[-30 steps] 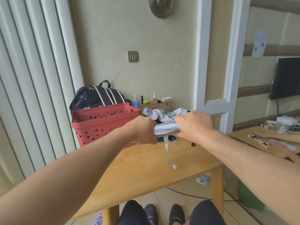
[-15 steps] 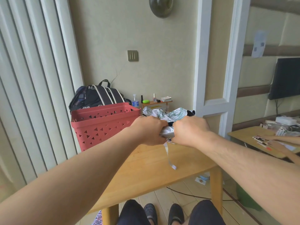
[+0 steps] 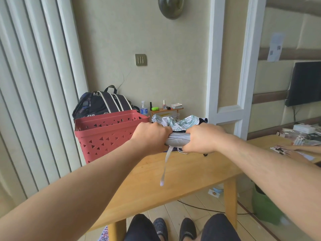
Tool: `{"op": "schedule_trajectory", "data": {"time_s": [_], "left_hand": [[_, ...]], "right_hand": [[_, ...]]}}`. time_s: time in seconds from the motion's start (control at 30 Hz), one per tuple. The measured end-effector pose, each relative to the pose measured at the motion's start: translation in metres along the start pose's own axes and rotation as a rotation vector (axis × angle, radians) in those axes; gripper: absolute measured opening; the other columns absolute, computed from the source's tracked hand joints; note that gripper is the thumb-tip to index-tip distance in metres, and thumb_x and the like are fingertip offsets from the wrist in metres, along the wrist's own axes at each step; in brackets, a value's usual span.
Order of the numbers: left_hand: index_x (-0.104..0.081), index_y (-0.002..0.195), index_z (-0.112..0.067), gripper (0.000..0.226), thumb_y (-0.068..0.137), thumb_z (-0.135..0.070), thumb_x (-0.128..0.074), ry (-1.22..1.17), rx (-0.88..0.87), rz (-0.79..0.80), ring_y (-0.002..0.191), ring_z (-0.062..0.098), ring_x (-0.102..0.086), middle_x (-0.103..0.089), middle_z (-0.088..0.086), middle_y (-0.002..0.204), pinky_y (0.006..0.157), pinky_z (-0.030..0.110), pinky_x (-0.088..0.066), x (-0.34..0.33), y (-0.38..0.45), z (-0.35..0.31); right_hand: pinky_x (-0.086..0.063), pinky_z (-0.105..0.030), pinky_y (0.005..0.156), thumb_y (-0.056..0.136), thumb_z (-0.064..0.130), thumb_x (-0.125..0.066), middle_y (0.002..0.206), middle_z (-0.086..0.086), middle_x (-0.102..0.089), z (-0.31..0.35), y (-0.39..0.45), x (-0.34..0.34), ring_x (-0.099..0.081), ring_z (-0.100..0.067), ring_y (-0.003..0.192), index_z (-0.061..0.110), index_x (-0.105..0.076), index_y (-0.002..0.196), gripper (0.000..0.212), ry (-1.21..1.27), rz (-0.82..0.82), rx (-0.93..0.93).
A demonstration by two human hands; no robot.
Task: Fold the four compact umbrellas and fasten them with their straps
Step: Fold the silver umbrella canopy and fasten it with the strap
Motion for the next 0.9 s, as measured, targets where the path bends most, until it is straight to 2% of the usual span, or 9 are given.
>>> {"op": "schedule_trajectory", "data": {"time_s": [0.07, 0.17, 0.2, 0.33, 0.47, 0.57, 0.67, 0.8, 0.9], "left_hand": [[-0.059, 0.101, -0.030, 0.020, 0.084, -0.042, -0.060, -0.013, 0.031, 0.025, 0.081, 0.029, -0.067, -0.066, -0.004, 0.088, 0.063, 0.032, -0.045, 0.001, 0.000, -0.001], [-0.060, 0.102, -0.031, 0.022, 0.083, -0.040, -0.062, -0.052, 0.096, 0.065, 0.079, 0.028, -0.063, -0.061, -0.005, 0.085, 0.063, 0.032, -0.046, 0.001, 0.001, -0.001], [-0.060, 0.103, -0.031, 0.022, 0.083, -0.039, -0.062, -0.069, 0.115, 0.080, 0.077, 0.027, -0.060, -0.057, -0.005, 0.082, 0.063, 0.032, -0.045, 0.001, 0.002, -0.001], [-0.062, 0.103, -0.029, 0.022, 0.083, -0.037, -0.063, -0.115, 0.145, 0.125, 0.075, 0.026, -0.056, -0.049, -0.008, 0.076, 0.063, 0.033, -0.045, 0.003, 0.004, -0.001], [-0.059, 0.097, -0.027, 0.022, 0.082, -0.041, -0.065, -0.216, 0.157, 0.196, 0.080, 0.025, -0.057, -0.051, -0.007, 0.078, 0.066, 0.034, -0.049, 0.001, 0.004, -0.006], [-0.060, 0.090, -0.026, 0.027, 0.076, -0.045, -0.074, -0.315, 0.101, 0.335, 0.073, 0.022, -0.060, -0.059, -0.007, 0.074, 0.060, 0.033, -0.050, -0.005, 0.001, -0.010], [-0.067, 0.092, -0.027, 0.031, 0.070, -0.046, -0.078, -0.350, 0.026, 0.436, 0.070, 0.021, -0.068, -0.071, -0.004, 0.077, 0.062, 0.036, -0.060, -0.015, -0.003, -0.012], [-0.064, 0.098, -0.029, 0.033, 0.078, -0.054, -0.072, -0.273, -0.007, 0.397, 0.078, 0.022, -0.061, -0.068, -0.006, 0.086, 0.066, 0.035, -0.057, -0.025, -0.006, -0.014], [-0.059, 0.101, -0.032, 0.036, 0.083, -0.064, -0.063, -0.206, -0.005, 0.273, 0.083, 0.023, -0.061, -0.065, -0.010, 0.089, 0.067, 0.034, -0.052, -0.026, -0.006, -0.009]], "right_hand": [[-0.056, -0.035, 0.074, 0.068, 0.062, -0.063, 0.088, 0.009, -0.062, 0.000, 0.000, -0.002, -0.061, -0.017, 0.081, 0.035, -0.060, 0.095, 0.038, -0.032, -0.102, 0.017], [-0.047, -0.042, 0.088, 0.077, 0.060, -0.058, 0.115, 0.006, -0.056, 0.008, -0.002, -0.006, -0.054, -0.027, 0.113, 0.041, -0.049, 0.124, 0.051, -0.180, -0.255, 0.119], [-0.044, -0.044, 0.092, 0.080, 0.057, -0.057, 0.119, 0.005, -0.054, 0.013, -0.003, -0.006, -0.051, -0.029, 0.117, 0.041, -0.046, 0.129, 0.052, -0.223, -0.295, 0.159], [-0.043, -0.044, 0.097, 0.085, 0.051, -0.057, 0.119, 0.003, -0.056, 0.024, -0.004, -0.009, -0.053, -0.029, 0.119, 0.036, -0.046, 0.129, 0.048, -0.212, -0.338, 0.195], [-0.043, -0.037, 0.082, 0.084, 0.058, -0.059, 0.108, 0.003, -0.064, 0.017, -0.001, -0.011, -0.064, -0.028, 0.106, 0.033, -0.049, 0.118, 0.043, -0.214, -0.372, 0.204], [-0.043, -0.034, 0.069, 0.084, 0.061, -0.061, 0.105, 0.001, -0.068, 0.013, -0.003, -0.018, -0.068, -0.030, 0.099, 0.031, -0.049, 0.113, 0.044, -0.236, -0.313, 0.224], [-0.047, -0.036, 0.070, 0.086, 0.056, -0.061, 0.105, -0.001, -0.069, 0.013, -0.008, -0.033, -0.069, -0.032, 0.099, 0.031, -0.050, 0.116, 0.040, -0.209, -0.233, 0.234], [-0.048, -0.036, 0.071, 0.088, 0.044, -0.059, 0.095, 0.001, -0.057, 0.019, -0.009, -0.040, -0.059, -0.029, 0.089, 0.033, -0.056, 0.123, 0.037, -0.139, -0.085, 0.176], [-0.049, -0.035, 0.070, 0.084, 0.039, -0.058, 0.086, 0.007, -0.050, 0.022, -0.004, -0.035, -0.057, -0.027, 0.087, 0.033, -0.060, 0.109, 0.026, -0.066, 0.011, 0.153]]}}
Point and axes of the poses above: each hand's wrist, its own y-axis towards the middle knuckle, its own x-axis out of the back of the hand, z = x × y, the point moved 3 cm from there along y, towards the middle knuckle
